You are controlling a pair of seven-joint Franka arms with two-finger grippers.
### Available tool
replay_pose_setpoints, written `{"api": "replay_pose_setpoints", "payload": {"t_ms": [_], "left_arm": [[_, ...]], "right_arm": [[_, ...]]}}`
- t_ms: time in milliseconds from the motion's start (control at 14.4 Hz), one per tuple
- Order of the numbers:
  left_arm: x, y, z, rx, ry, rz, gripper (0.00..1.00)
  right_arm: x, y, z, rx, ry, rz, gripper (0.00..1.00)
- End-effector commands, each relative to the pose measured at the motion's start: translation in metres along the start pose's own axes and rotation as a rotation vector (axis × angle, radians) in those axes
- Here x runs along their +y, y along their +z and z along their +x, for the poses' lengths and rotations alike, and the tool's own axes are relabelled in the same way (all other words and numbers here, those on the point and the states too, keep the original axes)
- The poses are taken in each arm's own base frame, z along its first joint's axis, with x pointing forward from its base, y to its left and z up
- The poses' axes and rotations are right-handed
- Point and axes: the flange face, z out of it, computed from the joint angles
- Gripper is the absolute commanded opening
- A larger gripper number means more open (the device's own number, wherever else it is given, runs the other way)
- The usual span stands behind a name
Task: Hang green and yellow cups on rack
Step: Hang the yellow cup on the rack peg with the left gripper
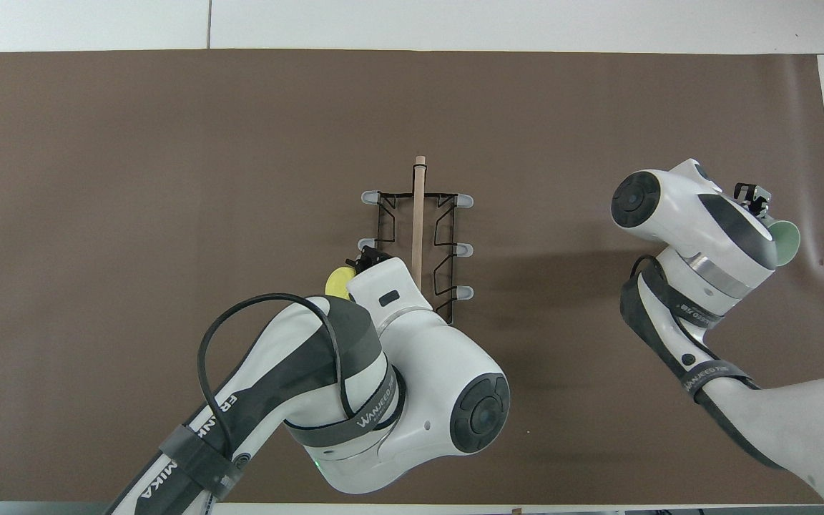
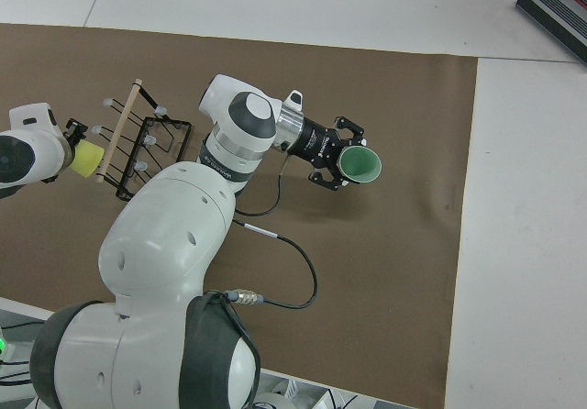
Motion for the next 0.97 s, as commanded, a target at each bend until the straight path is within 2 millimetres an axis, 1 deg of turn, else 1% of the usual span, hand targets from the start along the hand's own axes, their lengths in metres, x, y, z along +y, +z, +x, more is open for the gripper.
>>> {"api": "replay_pose_setpoints", "payload": {"t_ms": [0, 70, 139, 209, 278, 348, 487, 557, 626, 766, 905], "left_arm": [[0.005, -0.005, 0.000, -0.002, -0.014, -0.011, 1.00], [0.006, -0.007, 0.006, -0.004, -0.016, -0.013, 1.00], [0.008, -0.011, 0.012, -0.015, -0.020, -0.017, 1.00], [0.011, -0.017, 0.027, -0.024, -0.010, -0.022, 1.00], [0.015, -0.016, 0.046, -0.032, 0.011, -0.017, 1.00], [0.019, -0.009, 0.063, -0.051, 0.060, 0.004, 1.00], [0.027, 0.011, 0.094, -0.088, 0.170, 0.052, 1.00], [0.030, 0.025, 0.113, -0.117, 0.225, 0.080, 1.00], [0.032, 0.033, 0.134, -0.164, 0.281, 0.087, 1.00], [0.033, 0.053, 0.179, -0.250, 0.402, 0.089, 1.00], [0.030, 0.076, 0.215, -0.328, 0.504, 0.095, 1.00]], "right_arm": [[0.007, -0.026, -0.022, 0.123, 0.123, 0.121, 0.00], [0.016, -0.036, -0.032, 0.186, 0.183, 0.179, 0.00], [0.025, -0.041, -0.043, 0.233, 0.234, 0.233, 0.00], [0.033, -0.042, -0.054, 0.252, 0.270, 0.282, 0.00], [0.037, -0.046, -0.060, 0.275, 0.295, 0.320, 0.00], [0.041, -0.049, -0.064, 0.307, 0.319, 0.369, 0.00], [0.043, -0.055, -0.080, 0.371, 0.342, 0.423, 0.00], [0.041, -0.062, -0.083, 0.413, 0.351, 0.460, 0.00], [0.038, -0.069, -0.089, 0.438, 0.359, 0.498, 0.00], [0.033, -0.082, -0.092, 0.501, 0.346, 0.554, 0.00], [0.032, -0.098, -0.101, 0.597, 0.293, 0.566, 0.00]]}}
